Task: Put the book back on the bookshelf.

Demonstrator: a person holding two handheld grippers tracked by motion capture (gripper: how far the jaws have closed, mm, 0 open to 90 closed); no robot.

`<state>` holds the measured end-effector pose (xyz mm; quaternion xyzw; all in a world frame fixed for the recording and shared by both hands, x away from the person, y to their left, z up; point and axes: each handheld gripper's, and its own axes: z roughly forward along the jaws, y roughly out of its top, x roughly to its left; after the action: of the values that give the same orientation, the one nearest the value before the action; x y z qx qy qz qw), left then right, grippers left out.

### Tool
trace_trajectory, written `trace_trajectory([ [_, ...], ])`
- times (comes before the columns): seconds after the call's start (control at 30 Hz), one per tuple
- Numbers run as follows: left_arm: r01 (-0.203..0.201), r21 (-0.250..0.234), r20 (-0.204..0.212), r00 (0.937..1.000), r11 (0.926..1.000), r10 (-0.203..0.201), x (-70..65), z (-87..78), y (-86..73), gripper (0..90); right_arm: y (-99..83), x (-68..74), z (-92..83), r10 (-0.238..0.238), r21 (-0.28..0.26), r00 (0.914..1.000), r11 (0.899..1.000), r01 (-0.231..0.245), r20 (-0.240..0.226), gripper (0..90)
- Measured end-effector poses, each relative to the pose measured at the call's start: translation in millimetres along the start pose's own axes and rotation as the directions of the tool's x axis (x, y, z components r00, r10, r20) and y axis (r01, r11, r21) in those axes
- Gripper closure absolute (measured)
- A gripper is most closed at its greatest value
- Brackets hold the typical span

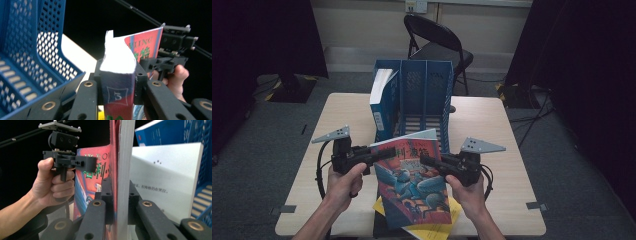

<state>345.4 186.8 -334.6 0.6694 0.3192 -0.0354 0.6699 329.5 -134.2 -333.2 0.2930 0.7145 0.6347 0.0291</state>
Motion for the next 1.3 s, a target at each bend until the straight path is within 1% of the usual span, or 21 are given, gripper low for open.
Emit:
trace_trajectory([
  [0.03,-0.024,-0.004,-0.002,0.9997,0.9997,0.024,-4.4,0.2,2.6,72.5,1.8,3.4,-1.3,-0.028,-0.011,0.9996,1.000,0.029,0.009,81.8],
  [0.07,-0.024,-0.004,-0.002,0.9997,0.9997,0.024,-4.4,0.2,2.6,72.3,1.8,3.4,-1.3,-0.028,-0.011,0.9996,1.000,0.029,0.009,81.8],
  [0.1,-0.067,0.011,-0.026,0.9974,0.9977,0.067,-10.9,1.7,1.8,72.6,-0.1,4.2,-1.7,-0.047,-0.001,0.9986,0.999,0.048,0.025,81.5],
  [0.2,-0.088,0.008,-0.032,0.9956,0.9961,0.088,-15.4,2.8,0.2,72.7,-2.7,2.1,-3.8,-0.048,-0.001,0.9986,0.999,0.048,0.023,81.3],
  [0.23,-0.125,0.020,-0.042,0.9912,0.9919,0.126,-20.2,4.6,-1.1,72.5,-3.5,0.5,-6.4,-0.045,0.002,0.9989,0.999,0.044,0.012,81.0],
  [0.3,-0.144,0.039,-0.052,0.9880,0.9889,0.145,-24.3,7.2,-3.3,69.9,-4.8,-1.1,-9.2,-0.039,0.005,0.9992,0.999,0.039,0.003,80.8],
  [0.4,-0.158,0.050,-0.062,0.9850,0.9862,0.161,-26.5,10.3,-7.4,68.7,-6.0,-2.3,-10.6,-0.034,0.000,0.9994,0.999,0.034,-0.010,80.6],
  [0.47,-0.170,0.066,-0.090,0.9803,0.9832,0.176,-27.8,12.4,-11.1,68.0,-5.9,-0.6,-11.4,-0.039,0.003,0.9992,0.999,0.039,-0.012,80.6],
  [0.53,-0.169,0.059,-0.092,0.9805,0.9839,0.174,-27.5,12.8,-14.9,66.8,-6.3,1.1,-12.6,-0.048,0.004,0.9988,0.999,0.048,-0.010,79.3],
  [0.6,-0.174,0.065,-0.087,0.9798,0.9825,0.180,-27.5,12.4,-16.6,69.3,-8.7,2.9,-13.8,-0.064,0.003,0.9979,0.998,0.064,0.012,76.3],
  [0.63,-0.177,0.064,-0.085,0.9797,0.9822,0.182,-28.1,11.5,-17.7,71.1,-11.4,2.7,-15.1,-0.080,0.021,0.9953,0.997,0.079,0.054,69.4],
  [0.73,-0.176,0.064,-0.084,0.9800,0.9824,0.181,-28.6,10.3,-18.1,72.9,-13.6,-0.6,-18.6,-0.078,0.032,0.9936,0.997,0.076,0.082,66.4],
  [0.8,-0.183,0.061,-0.084,0.9786,0.9811,0.188,-30.4,8.5,-19.0,73.3,-14.6,-3.5,-22.9,-0.082,0.043,0.9907,0.996,0.078,0.108,60.1],
  [0.87,-0.195,0.063,-0.079,0.9767,0.9788,0.199,-32.7,7.3,-19.5,73.6,-15.7,-7.5,-26.5,-0.087,0.062,0.9871,0.995,0.079,0.134,56.7],
  [0.9,-0.210,0.062,-0.084,0.9729,0.9757,0.215,-35.9,7.3,-20.1,73.7,-19.5,-14.2,-28.7,-0.071,0.069,0.9861,0.996,0.061,0.151,53.0],
  [1.07,-0.220,0.070,-0.087,0.9703,0.9729,0.226,-39.0,6.4,-20.6,73.6,-30.6,-26.9,-22.8,-0.049,0.101,0.9907,0.994,0.036,0.127,46.5],
  [1.1,-0.244,0.075,-0.102,0.9625,0.9668,0.251,-41.4,7.1,-21.3,73.5,-34.1,-30.3,-19.0,-0.036,0.109,0.9943,0.994,0.025,0.100,45.8],
  [1.13,-0.244,0.075,-0.102,0.9625,0.9668,0.251,-41.4,7.1,-21.3,73.1,-34.1,-30.3,-19.0,-0.036,0.109,0.9943,0.994,0.025,0.100,45.8],
  [1.17,-0.258,0.077,-0.106,0.9584,0.9631,0.265,-42.7,8.2,-22.2,72.8,-37.2,-31.9,-15.0,-0.034,0.123,0.9962,0.992,0.024,0.081,46.0],
  [1.27,-0.251,0.113,-0.127,0.9561,0.9615,0.264,-42.8,12.8,-25.1,72.3,-37.9,-31.4,-13.7,-0.045,0.129,0.9937,0.991,0.032,0.103,47.5],
  [1.3,-0.227,0.104,-0.135,0.9612,0.9682,0.240,-39.7,13.8,-27.6,72.2,-37.4,-31.6,-14.7,-0.044,0.129,0.9933,0.991,0.030,0.107,51.8],
])
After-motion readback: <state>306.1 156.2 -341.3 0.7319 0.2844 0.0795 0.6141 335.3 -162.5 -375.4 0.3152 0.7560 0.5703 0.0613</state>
